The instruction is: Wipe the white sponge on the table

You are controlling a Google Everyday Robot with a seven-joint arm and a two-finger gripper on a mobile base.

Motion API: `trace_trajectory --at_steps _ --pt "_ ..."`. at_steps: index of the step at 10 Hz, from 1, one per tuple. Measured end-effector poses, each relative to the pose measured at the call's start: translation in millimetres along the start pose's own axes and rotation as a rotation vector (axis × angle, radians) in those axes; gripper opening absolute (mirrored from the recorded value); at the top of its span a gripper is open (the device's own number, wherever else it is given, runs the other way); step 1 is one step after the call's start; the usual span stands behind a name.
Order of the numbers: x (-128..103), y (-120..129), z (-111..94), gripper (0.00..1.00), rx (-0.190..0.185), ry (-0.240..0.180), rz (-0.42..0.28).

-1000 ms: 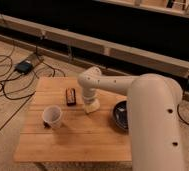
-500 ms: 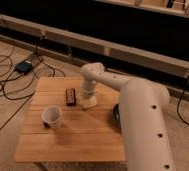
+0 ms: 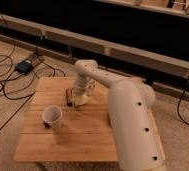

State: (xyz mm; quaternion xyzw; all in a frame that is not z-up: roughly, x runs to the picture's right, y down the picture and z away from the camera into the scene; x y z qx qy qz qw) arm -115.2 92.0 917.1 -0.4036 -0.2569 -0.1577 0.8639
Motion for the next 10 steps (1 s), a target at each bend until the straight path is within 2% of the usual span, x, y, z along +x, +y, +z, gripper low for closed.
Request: trace_trajectory --at_steps 4,6,10 --pt "-8 32 11 0.0 -0.076 -0.045 0.019" --pt "-10 49 16 0.0 -0.1 -0.062 0.044" --pt "-1 84 21 0.0 -0.122 -0.091 0.12"
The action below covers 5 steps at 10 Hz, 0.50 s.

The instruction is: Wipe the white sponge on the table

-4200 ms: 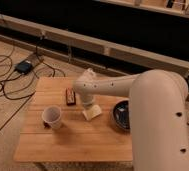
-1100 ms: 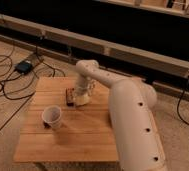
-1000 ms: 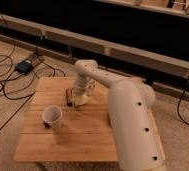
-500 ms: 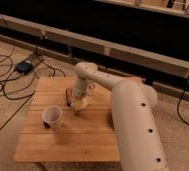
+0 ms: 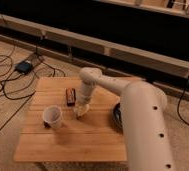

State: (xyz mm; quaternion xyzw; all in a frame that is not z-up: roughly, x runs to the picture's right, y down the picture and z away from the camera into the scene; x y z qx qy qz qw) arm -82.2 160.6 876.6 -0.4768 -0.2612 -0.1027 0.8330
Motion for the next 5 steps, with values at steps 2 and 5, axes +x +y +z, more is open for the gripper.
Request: trace_trajectory --at_steps 2,5 --pt "11 15 0 0.0 -0.005 -0.004 0.032" --pt "35 34 -6 0.0 0.001 0.008 0.096"
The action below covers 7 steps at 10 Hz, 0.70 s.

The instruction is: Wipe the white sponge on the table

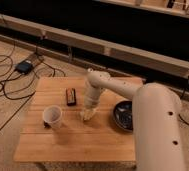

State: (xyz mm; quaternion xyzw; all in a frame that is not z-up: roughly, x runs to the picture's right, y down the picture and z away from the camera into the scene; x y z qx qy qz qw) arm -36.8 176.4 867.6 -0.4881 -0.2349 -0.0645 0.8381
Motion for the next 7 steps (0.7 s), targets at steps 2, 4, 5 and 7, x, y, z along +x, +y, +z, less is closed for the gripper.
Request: trace_trajectory --at_steps 2,4,5,7 --pt "22 -2 -9 0.0 0.029 0.029 0.045" --pt "38 -11 -18 0.0 0.058 0.059 0.078" --pt "46 -23 -25 0.0 0.084 0.077 0.092" --pt "50 -40 -31 0.0 0.115 0.096 0.099"
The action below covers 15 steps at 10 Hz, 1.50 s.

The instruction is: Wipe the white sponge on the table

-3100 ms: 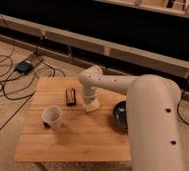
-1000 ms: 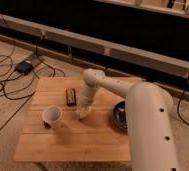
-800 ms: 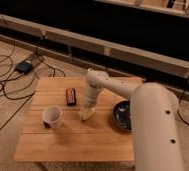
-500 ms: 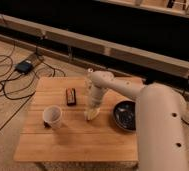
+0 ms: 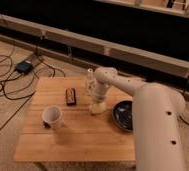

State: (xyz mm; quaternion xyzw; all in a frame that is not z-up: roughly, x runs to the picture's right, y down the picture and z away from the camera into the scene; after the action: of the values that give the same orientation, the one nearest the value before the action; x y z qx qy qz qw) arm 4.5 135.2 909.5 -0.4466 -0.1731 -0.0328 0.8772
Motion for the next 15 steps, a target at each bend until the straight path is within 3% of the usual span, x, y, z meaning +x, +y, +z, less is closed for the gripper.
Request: trace_trajectory --at_steps 4,8,10,12,15 --pt "-33 -54 -6 0.0 0.082 -0.001 -0.039" --pt "-82 -80 -11 0.0 0.148 -0.073 -0.087" --pt "-98 -87 -16 0.0 0.204 -0.13 -0.08" --pt "-104 -88 -17 0.0 0.267 -0.202 -0.029" --pt "-101 -71 -5 0.0 0.28 -0.241 0.01"
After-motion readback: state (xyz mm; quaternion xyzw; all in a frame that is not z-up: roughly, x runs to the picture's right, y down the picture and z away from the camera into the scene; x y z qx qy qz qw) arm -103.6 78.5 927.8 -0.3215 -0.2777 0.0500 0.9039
